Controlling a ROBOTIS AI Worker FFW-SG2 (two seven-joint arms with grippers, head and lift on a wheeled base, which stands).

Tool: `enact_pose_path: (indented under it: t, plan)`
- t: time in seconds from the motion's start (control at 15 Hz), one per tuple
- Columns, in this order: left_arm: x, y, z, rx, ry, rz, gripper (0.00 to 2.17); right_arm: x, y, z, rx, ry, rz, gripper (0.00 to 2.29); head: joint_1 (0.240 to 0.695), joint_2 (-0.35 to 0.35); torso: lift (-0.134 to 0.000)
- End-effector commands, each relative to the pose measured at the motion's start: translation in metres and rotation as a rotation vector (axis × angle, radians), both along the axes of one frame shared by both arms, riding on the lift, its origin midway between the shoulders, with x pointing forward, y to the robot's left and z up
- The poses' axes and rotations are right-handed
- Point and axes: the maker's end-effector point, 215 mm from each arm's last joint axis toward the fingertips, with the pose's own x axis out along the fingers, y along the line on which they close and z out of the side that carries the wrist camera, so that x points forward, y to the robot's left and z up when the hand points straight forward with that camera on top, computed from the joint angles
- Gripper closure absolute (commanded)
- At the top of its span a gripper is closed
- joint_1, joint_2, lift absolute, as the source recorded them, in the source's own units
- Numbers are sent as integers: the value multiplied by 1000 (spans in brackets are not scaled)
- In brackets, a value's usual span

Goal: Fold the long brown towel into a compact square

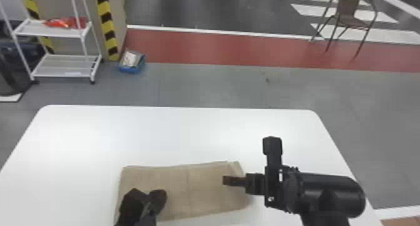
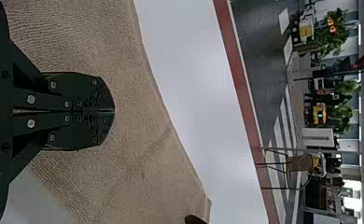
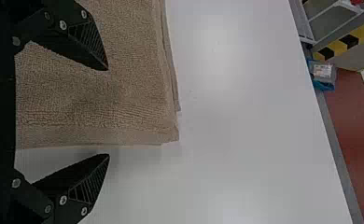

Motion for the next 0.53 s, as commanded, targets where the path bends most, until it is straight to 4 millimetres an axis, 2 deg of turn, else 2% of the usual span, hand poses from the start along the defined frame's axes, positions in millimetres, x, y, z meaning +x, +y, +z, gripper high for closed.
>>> enact_pose_path:
  t: [0.0,0.2,0.47]
  plan:
    - [1,-1,-3,2,2,-3,1683,-6,0,-6,8,35,-5,275,695,-153,0]
    - [4,-2,-3,4,-14,-5,1683,-6,-2,-10,18,49,-10,299,695,-156,0]
    - [4,2,-8,17,-18,3,1683,3,6,-10,87,64,-8,724,695,-153,0]
